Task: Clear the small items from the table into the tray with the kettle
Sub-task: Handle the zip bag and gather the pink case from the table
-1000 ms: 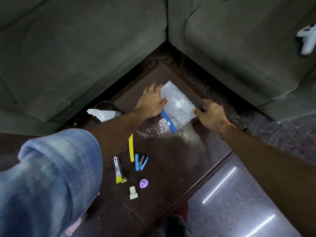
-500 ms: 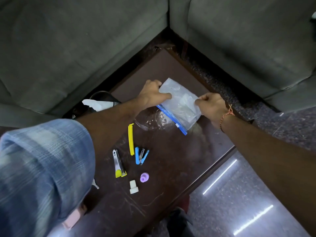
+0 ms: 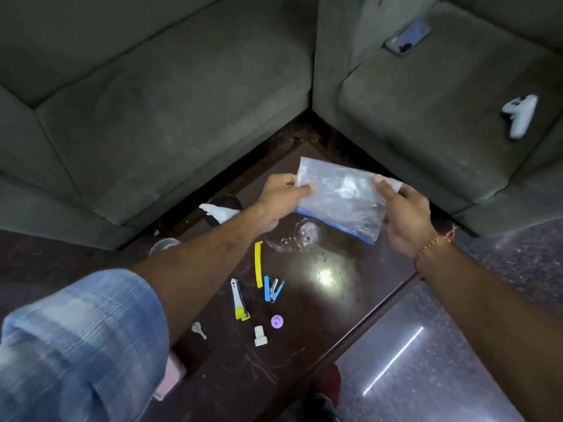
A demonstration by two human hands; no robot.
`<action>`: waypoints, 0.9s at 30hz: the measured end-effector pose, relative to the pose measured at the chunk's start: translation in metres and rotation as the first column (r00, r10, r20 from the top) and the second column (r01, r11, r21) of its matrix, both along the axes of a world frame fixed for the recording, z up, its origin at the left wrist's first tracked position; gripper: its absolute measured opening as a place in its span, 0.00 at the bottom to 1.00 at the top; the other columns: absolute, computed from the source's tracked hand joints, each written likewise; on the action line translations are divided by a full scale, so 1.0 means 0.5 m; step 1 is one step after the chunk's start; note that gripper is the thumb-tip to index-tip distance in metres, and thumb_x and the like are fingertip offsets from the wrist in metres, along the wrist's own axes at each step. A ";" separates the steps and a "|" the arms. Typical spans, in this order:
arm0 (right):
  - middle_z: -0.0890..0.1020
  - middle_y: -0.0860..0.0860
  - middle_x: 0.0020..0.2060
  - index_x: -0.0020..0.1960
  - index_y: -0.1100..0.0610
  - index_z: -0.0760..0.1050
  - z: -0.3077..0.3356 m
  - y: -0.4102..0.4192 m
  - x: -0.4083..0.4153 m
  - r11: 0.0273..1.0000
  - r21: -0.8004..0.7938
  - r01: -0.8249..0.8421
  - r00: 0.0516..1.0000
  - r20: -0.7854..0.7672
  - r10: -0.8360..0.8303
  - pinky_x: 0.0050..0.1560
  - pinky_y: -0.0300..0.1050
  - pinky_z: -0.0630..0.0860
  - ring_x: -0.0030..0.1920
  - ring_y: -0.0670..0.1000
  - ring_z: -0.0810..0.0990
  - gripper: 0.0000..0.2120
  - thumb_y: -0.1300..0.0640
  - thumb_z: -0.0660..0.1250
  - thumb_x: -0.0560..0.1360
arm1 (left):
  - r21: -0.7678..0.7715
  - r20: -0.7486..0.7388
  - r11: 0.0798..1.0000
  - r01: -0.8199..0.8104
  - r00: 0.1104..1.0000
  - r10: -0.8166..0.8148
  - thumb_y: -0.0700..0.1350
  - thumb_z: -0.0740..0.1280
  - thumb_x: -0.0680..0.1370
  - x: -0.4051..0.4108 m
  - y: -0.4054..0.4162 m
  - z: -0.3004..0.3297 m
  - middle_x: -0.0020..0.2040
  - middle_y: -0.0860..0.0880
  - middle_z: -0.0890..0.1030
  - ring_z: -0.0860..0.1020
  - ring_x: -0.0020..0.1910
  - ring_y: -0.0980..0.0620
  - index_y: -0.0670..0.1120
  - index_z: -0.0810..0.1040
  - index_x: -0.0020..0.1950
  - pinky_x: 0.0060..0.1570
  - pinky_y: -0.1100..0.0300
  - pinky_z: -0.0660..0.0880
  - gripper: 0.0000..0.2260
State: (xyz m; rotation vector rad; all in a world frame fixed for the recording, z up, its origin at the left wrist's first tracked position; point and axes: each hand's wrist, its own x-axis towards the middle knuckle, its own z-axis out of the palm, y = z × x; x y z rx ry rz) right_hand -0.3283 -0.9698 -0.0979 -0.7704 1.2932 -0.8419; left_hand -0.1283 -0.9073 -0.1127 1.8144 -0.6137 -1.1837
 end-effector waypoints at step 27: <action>0.84 0.49 0.33 0.44 0.58 0.80 0.714 0.538 0.476 0.774 -0.440 -0.455 0.836 0.089 0.542 0.31 0.40 0.78 0.32 0.47 0.80 0.03 0.60 0.73 0.73 | -0.502 0.175 0.799 -0.331 0.866 0.468 0.45 0.76 0.72 0.400 0.729 0.775 0.44 0.42 0.83 0.80 0.38 0.49 0.49 0.68 0.53 0.39 0.55 0.76 0.18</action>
